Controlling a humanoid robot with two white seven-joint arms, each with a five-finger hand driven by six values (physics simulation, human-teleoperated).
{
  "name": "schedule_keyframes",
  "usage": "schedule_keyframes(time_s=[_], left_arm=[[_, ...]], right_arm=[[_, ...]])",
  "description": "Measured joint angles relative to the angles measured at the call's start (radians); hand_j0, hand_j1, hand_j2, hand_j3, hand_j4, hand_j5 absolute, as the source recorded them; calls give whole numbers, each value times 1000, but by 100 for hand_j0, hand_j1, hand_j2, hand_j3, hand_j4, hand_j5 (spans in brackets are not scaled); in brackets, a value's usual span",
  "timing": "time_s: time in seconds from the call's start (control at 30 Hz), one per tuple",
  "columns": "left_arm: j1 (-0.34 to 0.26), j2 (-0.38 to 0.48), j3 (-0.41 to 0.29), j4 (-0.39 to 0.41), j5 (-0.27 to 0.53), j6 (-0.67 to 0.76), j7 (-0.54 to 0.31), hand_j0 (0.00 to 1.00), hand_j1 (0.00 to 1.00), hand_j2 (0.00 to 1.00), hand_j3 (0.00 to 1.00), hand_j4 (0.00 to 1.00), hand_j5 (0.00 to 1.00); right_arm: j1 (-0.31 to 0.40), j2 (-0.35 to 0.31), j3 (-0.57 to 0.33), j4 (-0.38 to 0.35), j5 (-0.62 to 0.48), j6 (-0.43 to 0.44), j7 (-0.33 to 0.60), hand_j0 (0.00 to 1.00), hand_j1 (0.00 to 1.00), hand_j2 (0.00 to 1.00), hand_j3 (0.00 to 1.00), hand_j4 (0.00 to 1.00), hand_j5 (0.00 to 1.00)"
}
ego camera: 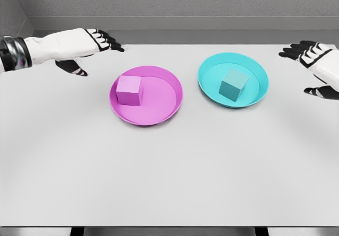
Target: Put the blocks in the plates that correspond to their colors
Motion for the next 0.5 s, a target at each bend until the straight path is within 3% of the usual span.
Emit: schedule_keyframes(time_s=[0.13, 0.23, 0.5], left_arm=[[48, 67, 22, 1, 27, 0, 1, 100, 100, 100, 100, 100, 100], [136, 119, 60, 5, 62, 0, 1, 100, 100, 100, 100, 100, 100], [143, 162, 126, 11, 85, 0, -1, 100, 100, 100, 100, 100, 100]], right_arm=[[37, 32, -12, -32, 1, 0, 16, 99, 99, 99, 99, 99, 99], [48, 42, -20, -51, -1, 0, 19, 99, 99, 99, 99, 99, 99], [57, 47, -40, -73, -2, 0, 26, 100, 100, 100, 100, 100, 100]])
